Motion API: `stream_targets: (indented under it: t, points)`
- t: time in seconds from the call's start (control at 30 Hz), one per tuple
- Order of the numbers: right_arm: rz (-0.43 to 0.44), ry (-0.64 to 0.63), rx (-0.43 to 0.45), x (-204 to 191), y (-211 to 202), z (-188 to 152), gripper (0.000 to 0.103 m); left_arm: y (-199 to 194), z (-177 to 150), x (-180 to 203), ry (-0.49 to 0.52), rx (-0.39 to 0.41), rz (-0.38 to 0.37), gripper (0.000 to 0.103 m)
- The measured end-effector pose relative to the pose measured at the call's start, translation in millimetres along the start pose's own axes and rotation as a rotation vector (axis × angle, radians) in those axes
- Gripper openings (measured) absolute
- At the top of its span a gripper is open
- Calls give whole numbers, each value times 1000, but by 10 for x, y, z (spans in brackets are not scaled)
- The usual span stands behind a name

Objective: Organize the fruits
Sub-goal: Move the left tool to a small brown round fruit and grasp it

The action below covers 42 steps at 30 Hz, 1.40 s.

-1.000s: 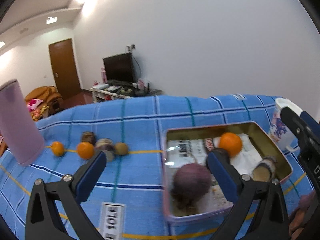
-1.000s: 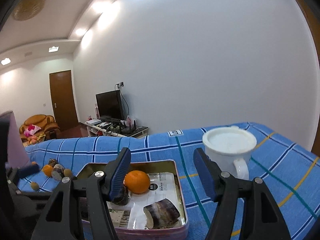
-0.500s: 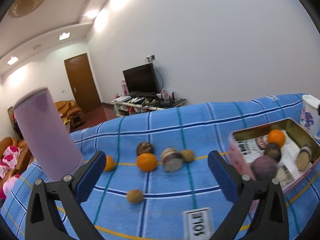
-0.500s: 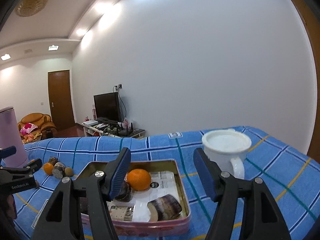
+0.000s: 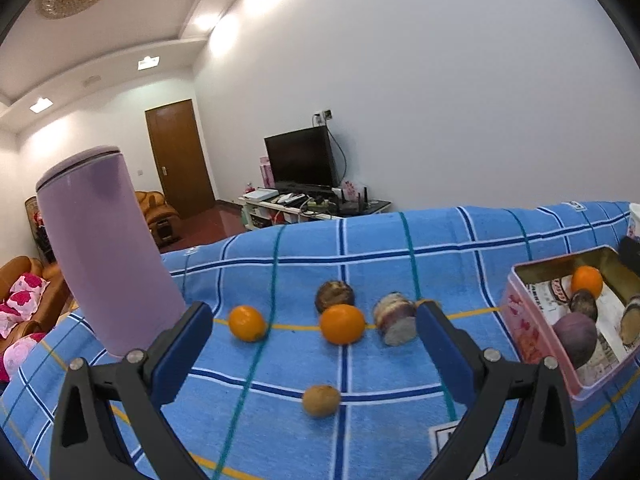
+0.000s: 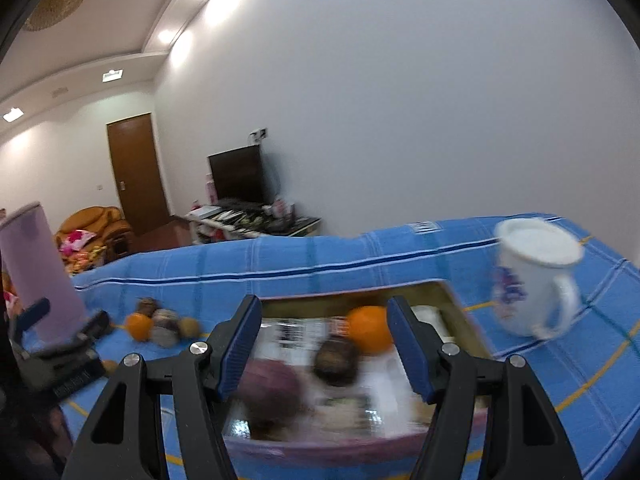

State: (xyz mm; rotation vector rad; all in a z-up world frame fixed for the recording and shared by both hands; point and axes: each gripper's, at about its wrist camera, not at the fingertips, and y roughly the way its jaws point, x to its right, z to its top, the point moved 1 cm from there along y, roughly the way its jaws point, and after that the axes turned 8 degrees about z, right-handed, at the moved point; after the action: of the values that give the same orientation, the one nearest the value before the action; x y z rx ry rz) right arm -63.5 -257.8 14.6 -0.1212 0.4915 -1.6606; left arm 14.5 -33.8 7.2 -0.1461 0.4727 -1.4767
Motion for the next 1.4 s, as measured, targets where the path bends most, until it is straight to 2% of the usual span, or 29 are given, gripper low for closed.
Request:
stream_targets:
  t: [0.2,0.33,0.43,0.57,0.7,0.77,0.83,0.93,1.0,1.07,1.1,1.2,1.27,1.33,1.4]
  points:
    - [25,28,32,-535,226,94,67,105,35,-177,-40,-14,49,103]
    - [29,28,36,-807,366,35,67,192,39,-289,-57,-35,77,103]
    - [19,19,61,-905,395,-55,67,260,49,-370,-76,-54,92,103]
    - [29,-63,59,-1016,405,-135,67,358,49,-516,-91,-88,116,103]
    - [39,-114,84,-1049,336,-143,67,501,41,-740,-77,-118,193,103]
    - [43,-137,73,-1070,333,-150,67,603,12,-895,-90,-162,215,103]
    - [47,-138,65,-1064,328,-156,67,685,-26,-1043,-137,-235,166,103]
    - [54,-135,56,-1051,335,-153,67,735,-79,-1074,-195,-316,9,98]
    - [60,-135,51,-1043,343,-155,67,732,-100,-938,-148,-335,-42,84]
    - [57,-131,47,-1037,339,-155,67,703,-139,-669,-35,-335,-89,74]
    - [57,-128,44,-1029,339,-157,67,687,-154,-563,-1,-339,-114,70]
    - [58,-107,34,-988,352,-147,67,629,-202,-283,69,-354,-210,69]
    - [59,-94,29,-968,358,-144,67,594,-221,-176,98,-348,-234,69]
    - [62,-87,23,-954,367,-145,67,635,-254,-136,118,-358,-214,69]
    - [65,-80,18,-947,370,-150,67,718,-298,-112,124,-384,-196,64]
